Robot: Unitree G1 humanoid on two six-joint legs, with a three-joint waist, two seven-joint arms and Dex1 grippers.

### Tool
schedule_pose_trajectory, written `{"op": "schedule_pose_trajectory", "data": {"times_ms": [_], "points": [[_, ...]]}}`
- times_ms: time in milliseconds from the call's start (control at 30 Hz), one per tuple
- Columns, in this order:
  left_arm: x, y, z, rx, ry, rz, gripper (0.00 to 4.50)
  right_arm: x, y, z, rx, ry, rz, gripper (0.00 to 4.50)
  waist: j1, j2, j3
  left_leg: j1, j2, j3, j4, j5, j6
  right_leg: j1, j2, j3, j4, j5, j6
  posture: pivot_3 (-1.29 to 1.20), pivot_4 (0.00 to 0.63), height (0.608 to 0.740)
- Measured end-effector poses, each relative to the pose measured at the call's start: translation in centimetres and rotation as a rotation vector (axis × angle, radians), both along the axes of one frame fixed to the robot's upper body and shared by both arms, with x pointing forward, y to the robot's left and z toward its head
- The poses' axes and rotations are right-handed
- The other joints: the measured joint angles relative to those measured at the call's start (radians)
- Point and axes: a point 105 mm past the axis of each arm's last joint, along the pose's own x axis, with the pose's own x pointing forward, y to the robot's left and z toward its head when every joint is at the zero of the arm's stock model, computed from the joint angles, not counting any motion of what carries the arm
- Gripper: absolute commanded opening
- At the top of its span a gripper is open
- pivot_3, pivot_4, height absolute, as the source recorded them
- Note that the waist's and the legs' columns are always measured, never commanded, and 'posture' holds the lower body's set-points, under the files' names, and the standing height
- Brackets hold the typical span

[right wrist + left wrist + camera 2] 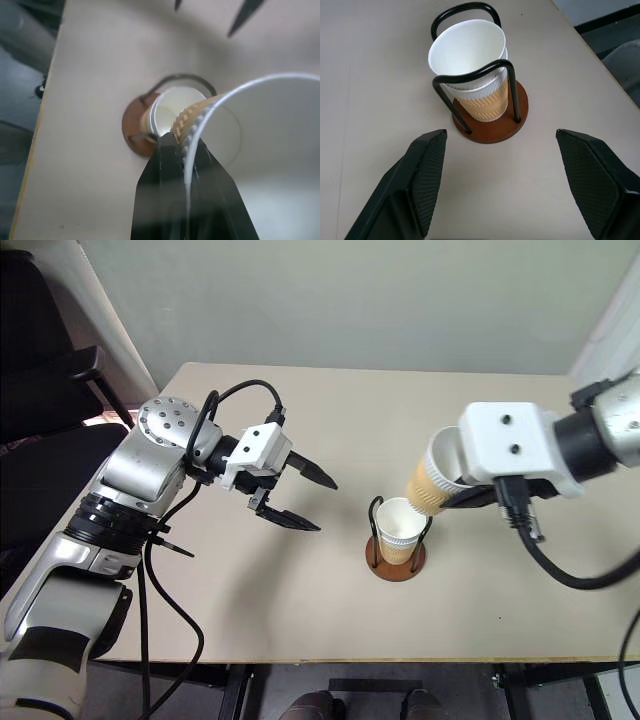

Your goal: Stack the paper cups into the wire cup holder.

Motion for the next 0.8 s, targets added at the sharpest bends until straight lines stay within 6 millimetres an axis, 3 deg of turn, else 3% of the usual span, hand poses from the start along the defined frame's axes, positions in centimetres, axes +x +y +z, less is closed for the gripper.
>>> {"op": "schedule_pose_trajectory", "data": {"times_ms": [433,800], "points": [[-0.1,0.0,0.5,-0.036,0.045,0.02,3.76,2.3,2.4,-2.8,-0.068,0.062,0.106,0.03,-0.002,0.0,0.0,-0.001,0.0,0.0,-0.001,0.0,0.0,-0.001,0.0,0.0,0.0,-0.001,-0.001,0.0,0.15,0.74],[-0.7,-0.7,1.3,-0.05,0.032,-0.001,3.76,3.1,2.7,-4.9,-0.174,0.062,0.144,0.03,-0.003,0.0,0.0,0.0,0.0,0.0,-0.001,0.0,0.0,-0.001,-0.001,0.0,0.0,-0.001,-0.002,0.0,0.15,0.74]]}}
